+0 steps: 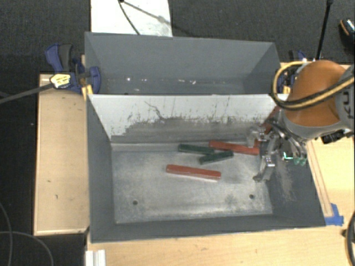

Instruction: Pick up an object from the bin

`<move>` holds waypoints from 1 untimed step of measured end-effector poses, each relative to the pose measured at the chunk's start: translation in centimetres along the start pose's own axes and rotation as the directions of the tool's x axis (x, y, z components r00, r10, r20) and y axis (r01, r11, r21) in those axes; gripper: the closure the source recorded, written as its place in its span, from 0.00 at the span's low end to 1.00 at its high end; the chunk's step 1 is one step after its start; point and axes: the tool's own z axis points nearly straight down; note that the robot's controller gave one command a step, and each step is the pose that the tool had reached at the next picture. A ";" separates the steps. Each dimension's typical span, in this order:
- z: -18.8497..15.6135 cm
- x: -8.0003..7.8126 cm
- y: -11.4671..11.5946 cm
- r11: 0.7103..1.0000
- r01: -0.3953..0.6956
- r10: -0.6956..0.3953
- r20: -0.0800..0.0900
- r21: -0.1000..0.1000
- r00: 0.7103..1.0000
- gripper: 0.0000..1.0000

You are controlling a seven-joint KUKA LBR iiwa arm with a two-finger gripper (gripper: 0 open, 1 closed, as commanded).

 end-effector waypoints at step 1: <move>6.9 -2.2 6.6 1.000 -0.026 0.026 0.004 -0.003 1.000 0.00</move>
Offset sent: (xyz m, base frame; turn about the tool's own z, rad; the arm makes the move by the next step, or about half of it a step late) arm 0.0212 0.0608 -0.0659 0.0322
